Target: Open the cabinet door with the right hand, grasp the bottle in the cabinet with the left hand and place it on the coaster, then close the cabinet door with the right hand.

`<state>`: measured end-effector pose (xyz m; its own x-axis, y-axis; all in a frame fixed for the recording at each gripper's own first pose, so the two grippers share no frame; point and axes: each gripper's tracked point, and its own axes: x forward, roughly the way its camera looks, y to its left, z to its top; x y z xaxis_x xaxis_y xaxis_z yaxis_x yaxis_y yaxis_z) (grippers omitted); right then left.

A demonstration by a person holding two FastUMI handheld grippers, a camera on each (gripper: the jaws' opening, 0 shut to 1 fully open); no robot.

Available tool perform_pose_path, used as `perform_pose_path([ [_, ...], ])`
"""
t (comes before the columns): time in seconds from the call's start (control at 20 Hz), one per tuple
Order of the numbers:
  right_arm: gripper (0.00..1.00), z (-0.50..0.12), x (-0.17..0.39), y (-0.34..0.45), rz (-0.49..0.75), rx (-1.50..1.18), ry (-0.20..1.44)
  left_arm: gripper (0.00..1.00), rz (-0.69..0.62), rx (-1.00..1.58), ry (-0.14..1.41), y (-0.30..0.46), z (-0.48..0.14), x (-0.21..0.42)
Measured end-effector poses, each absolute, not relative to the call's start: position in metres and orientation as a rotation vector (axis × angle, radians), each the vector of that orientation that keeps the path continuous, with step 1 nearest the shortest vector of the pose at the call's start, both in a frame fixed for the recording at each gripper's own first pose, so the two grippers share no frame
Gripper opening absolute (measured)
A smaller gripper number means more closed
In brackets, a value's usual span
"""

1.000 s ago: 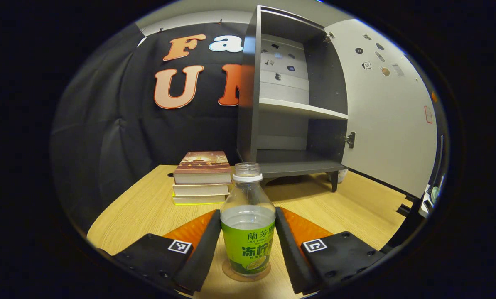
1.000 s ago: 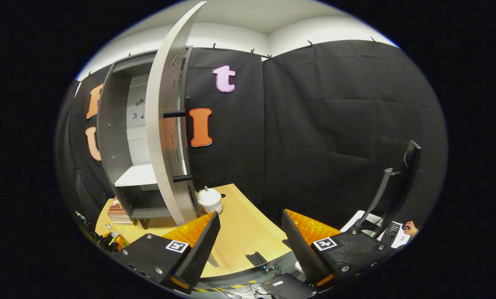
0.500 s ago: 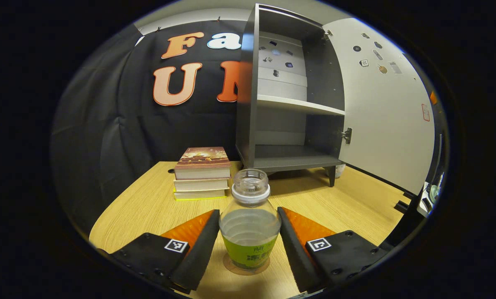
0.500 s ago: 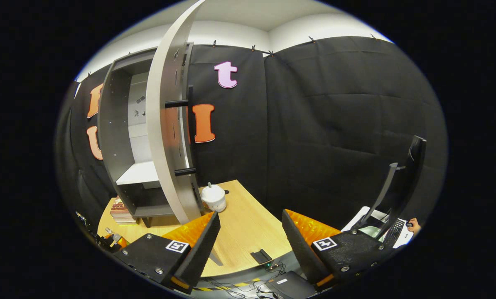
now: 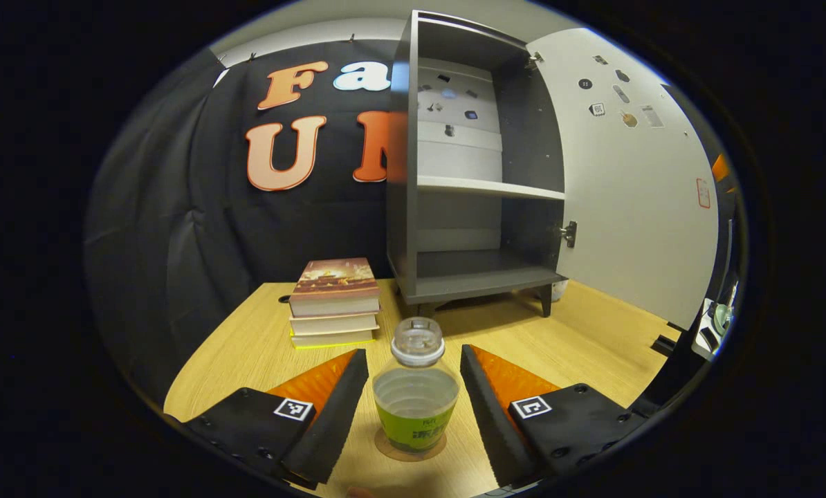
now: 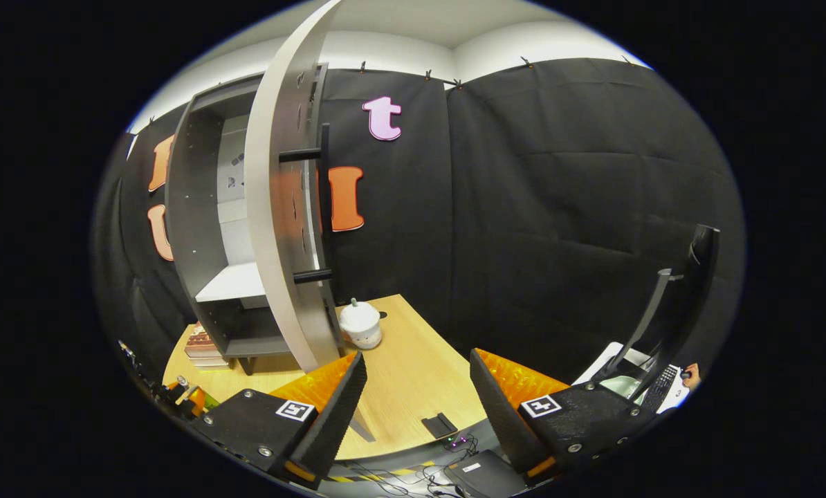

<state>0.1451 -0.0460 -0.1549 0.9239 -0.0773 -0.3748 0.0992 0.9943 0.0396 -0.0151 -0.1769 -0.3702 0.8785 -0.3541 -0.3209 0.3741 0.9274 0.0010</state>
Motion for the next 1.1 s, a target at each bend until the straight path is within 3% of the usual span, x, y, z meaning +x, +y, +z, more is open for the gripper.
perform_pose_path([
  [0.35,0.93,-0.178,0.165,-0.034,-0.040,0.073,0.418,0.90,-0.368,0.012,0.291,-0.170,-0.318,-0.018],
  [0.45,0.98,-0.182,0.168,-0.027,-0.009,0.081,0.427,0.90,-0.372,0.019,0.273,-0.168,-0.296,-0.023],
  [0.5,0.93,-0.185,0.170,-0.024,0.006,0.086,0.436,0.90,-0.371,0.026,0.261,-0.167,-0.284,-0.026],
  [1.1,0.89,-0.182,0.165,0.031,0.221,0.026,0.421,0.89,-0.285,0.006,0.145,-0.118,-0.110,-0.036],
])
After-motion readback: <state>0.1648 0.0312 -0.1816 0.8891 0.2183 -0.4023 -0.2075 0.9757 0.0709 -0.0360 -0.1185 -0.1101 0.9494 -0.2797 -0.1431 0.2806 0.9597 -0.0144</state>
